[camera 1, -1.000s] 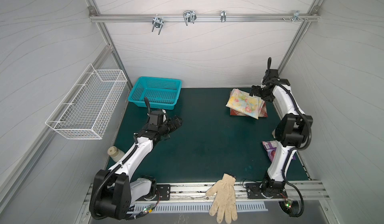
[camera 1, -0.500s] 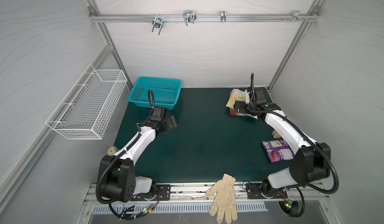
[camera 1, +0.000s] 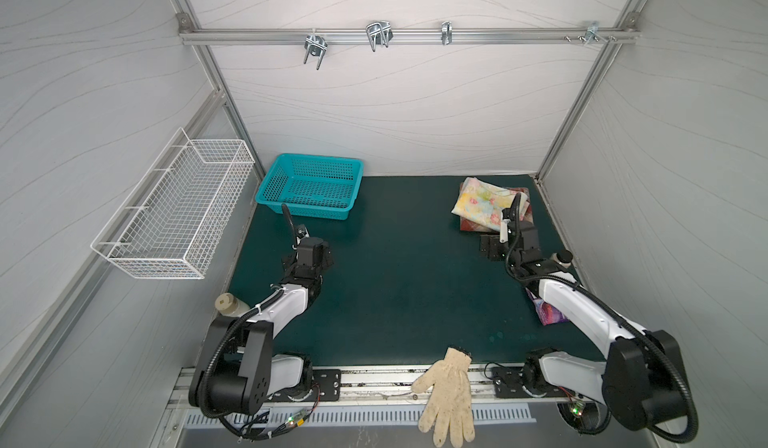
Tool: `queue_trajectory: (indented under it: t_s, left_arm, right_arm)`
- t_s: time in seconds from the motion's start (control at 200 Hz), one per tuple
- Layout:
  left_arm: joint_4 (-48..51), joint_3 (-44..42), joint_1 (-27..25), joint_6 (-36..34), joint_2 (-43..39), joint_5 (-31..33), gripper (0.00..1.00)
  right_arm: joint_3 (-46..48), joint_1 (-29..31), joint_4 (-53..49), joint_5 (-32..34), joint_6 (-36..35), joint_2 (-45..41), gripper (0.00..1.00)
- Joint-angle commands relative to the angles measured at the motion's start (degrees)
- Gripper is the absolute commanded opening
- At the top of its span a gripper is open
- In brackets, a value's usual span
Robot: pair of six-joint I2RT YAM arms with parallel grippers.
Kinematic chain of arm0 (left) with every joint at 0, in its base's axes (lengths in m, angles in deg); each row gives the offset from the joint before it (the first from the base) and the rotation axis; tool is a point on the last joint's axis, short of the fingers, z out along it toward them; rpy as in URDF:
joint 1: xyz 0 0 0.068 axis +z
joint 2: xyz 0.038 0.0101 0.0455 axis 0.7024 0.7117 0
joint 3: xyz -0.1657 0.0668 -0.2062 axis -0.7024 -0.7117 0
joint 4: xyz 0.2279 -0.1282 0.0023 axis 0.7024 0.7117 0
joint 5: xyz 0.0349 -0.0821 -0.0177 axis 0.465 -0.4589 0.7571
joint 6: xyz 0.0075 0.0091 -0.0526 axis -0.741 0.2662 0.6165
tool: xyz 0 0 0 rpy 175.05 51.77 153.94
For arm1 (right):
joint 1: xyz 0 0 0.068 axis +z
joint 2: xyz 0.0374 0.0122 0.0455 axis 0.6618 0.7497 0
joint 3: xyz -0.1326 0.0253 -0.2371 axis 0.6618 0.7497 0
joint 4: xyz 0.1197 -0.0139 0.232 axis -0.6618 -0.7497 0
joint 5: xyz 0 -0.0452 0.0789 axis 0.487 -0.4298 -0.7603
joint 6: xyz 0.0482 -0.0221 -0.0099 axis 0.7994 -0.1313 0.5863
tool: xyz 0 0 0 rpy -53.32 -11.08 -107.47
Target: Fold and stack the skirts
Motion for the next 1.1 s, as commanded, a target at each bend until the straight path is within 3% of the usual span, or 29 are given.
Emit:
queue_trajectory:
  t_s: [0.0,0.185,0.26,0.33,0.4,0.5,0.545,0.66,0.81,0.936,1.091]
  left_arm:
    - [-17.8,-1.4,1.5,-4.1,2.9,-0.6,0.99]
    - [-43.6,-7.2,4.1,-6.7,14.8,-6.1,0.99]
    - [-30.0,-4.0,5.0,-4.4,11.2,-9.5,0.99]
    - [-35.3,-3.9,5.9,-5.0,13.7,-10.2,0.99]
    - [-28.0,-2.1,5.9,-3.9,12.0,-10.5,0.99]
    - [-32.1,-2.8,5.9,-4.6,13.3,-10.3,0.99]
    - [-30.0,-2.4,5.9,-4.3,12.8,-10.4,0.99]
    - [-30.2,-2.4,5.8,-4.4,13.0,-10.2,0.99]
    - [-29.8,-1.9,4.8,-5.2,13.4,-8.6,0.99]
    - [-31.0,-1.9,3.1,-6.7,13.9,-6.1,0.99]
    - [-30.5,-1.8,3.1,-6.6,13.7,-6.3,0.99]
  right_arm:
    - [0.9,-1.9,6.8,-0.7,0.1,-0.9,0.99]
    - [5.4,-5.1,14.1,-5.3,-1.3,0.3,0.99]
    - [7.6,-6.3,19.4,-6.8,-0.8,1.5,0.99]
    - [8.7,-6.6,23.5,-6.4,-2.4,3.9,0.99]
    - [10.3,-7.0,28.2,-5.8,-2.6,7.4,0.99]
    - [13.4,-6.9,37.9,-6.0,-3.6,12.8,0.99]
    - [12.1,-6.5,34.7,-7.6,-5.7,12.3,0.99]
    - [12.5,-6.3,37.6,-7.8,-7.3,13.5,0.99]
    - [15.2,-6.4,50.2,-9.1,-9.2,21.2,0.99]
    - [11.2,-10.5,43.7,-16.2,-6.6,23.0,0.99]
    - [11.5,-10.5,44.9,-16.5,-6.9,23.0,0.99]
